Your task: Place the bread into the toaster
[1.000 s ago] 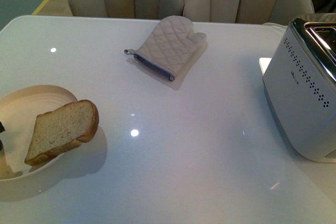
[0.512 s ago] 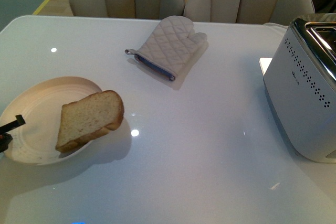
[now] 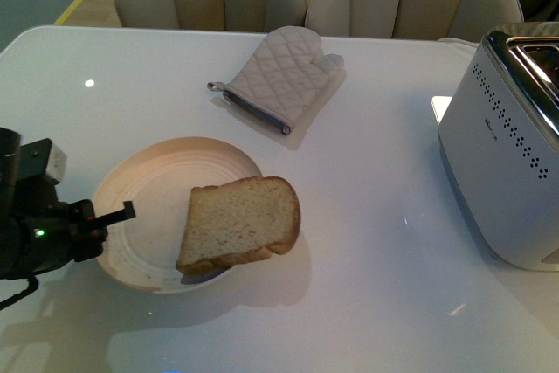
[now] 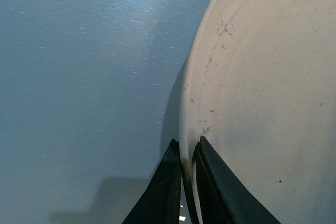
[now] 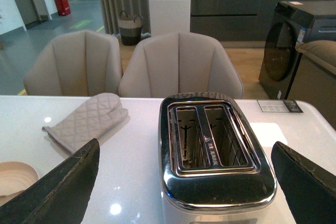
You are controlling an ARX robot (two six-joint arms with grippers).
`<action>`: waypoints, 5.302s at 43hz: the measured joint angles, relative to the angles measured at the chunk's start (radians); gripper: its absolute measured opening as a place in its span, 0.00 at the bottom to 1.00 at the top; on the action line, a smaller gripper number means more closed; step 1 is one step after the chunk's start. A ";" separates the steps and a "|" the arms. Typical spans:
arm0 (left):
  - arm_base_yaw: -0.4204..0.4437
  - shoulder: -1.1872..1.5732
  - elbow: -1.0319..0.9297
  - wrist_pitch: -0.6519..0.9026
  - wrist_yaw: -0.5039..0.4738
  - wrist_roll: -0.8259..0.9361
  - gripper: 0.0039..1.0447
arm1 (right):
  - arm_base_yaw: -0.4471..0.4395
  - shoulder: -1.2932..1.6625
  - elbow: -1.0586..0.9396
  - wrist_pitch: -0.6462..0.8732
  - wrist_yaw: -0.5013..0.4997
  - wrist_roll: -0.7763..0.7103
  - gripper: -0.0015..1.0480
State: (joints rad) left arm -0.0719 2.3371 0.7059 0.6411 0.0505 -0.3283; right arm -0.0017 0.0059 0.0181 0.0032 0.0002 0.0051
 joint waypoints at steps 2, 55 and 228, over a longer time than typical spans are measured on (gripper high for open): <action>-0.023 0.000 0.011 -0.015 -0.003 -0.016 0.04 | 0.000 0.000 0.000 0.000 0.000 0.000 0.91; -0.259 -0.008 0.145 -0.126 -0.032 -0.288 0.55 | 0.000 0.000 0.000 0.000 0.000 0.000 0.91; 0.068 -2.332 -0.694 -0.640 -0.051 0.320 0.94 | 0.353 1.203 0.447 0.086 0.128 0.422 0.91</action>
State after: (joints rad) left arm -0.0036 0.0048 0.0124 0.0006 -0.0002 -0.0082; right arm 0.3511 1.2091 0.4652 0.0895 0.1280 0.4274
